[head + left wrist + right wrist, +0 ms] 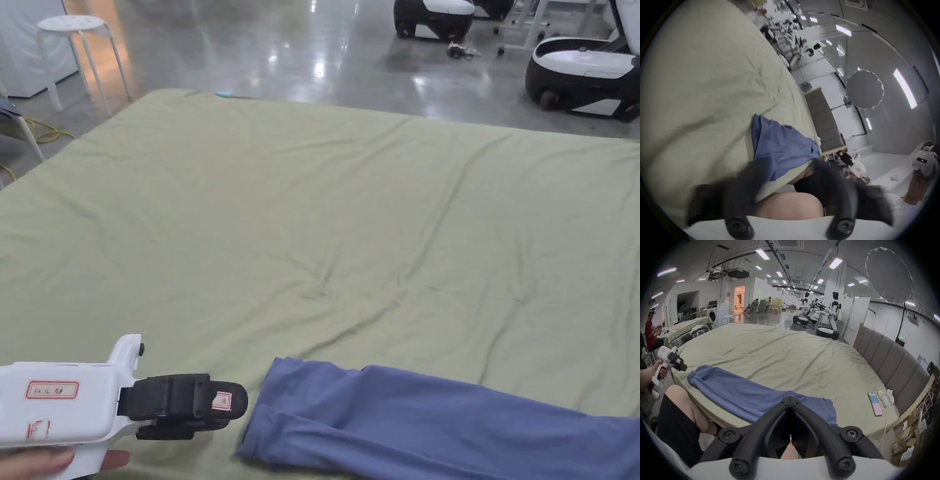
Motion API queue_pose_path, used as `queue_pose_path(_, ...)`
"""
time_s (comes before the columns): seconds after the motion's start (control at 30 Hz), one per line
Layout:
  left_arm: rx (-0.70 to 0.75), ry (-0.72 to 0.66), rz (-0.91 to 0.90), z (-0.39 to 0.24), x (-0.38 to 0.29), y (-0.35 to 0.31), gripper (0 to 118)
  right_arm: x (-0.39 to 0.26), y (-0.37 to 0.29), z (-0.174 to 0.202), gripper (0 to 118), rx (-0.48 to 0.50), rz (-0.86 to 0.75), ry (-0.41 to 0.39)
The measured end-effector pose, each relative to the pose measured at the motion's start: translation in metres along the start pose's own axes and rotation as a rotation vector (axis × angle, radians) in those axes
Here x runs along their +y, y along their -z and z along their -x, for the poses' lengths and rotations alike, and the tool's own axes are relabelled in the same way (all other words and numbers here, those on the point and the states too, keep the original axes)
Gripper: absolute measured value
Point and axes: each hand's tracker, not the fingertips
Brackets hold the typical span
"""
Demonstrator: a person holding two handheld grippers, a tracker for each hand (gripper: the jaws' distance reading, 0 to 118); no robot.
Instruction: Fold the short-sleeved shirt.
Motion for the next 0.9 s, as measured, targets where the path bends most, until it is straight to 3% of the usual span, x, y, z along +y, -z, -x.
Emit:
queue_pose_path(0.03, 0.011, -0.024, 0.042, 0.008, 0.003, 0.007, 117, 0.002, 0.001, 0.002, 1, -0.013, 0.003, -0.01)
queue_pose_path(0.13, -0.014, -0.07, 0.066, 0.029, 0.011, 0.031, 117, 0.007, 0.005, 0.001, 1, -0.024, 0.009, -0.012)
queue_pose_path(0.33, -0.027, -0.023, 0.079, 0.028, 0.033, 0.077, 118, 0.017, 0.014, 0.004, 1, -0.026, 0.012, -0.002)
queue_pose_path(0.5, -0.063, -0.189, 0.079, 0.027, 0.046, 0.099, 113, 0.02, 0.026, 0.011, 1, 0.008, 0.023, -0.003)
queue_pose_path(0.53, -0.071, -0.173, 0.098, 0.024, 0.048, 0.101, 89, 0.02, 0.028, 0.011, 1, 0.016, 0.025, -0.002)
queue_pose_path(0.6, 0.02, -0.141, 0.103, 0.024, 0.046, 0.11, 17, 0.019, 0.031, 0.012, 1, 0.025, 0.029, -0.005)
queue_pose_path(0.63, 0.11, -0.137, 0.119, 0.027, 0.043, 0.116, 8, 0.02, 0.032, 0.012, 1, 0.027, 0.032, -0.011)
queue_pose_path(0.67, 0.173, -0.153, 0.144, 0.034, 0.045, 0.12, 7, 0.02, 0.032, 0.012, 1, 0.024, 0.032, -0.019)
queue_pose_path(0.77, 0.093, -0.177, 0.127, 0.04, 0.045, 0.112, 6, 0.021, 0.031, 0.008, 1, 0.016, 0.03, -0.018)
queue_pose_path(0.9, 0.215, -0.139, 0.062, 0.029, 0.052, 0.084, 4, 0.022, 0.027, 0.002, 1, 0.009, 0.015, -0.008)
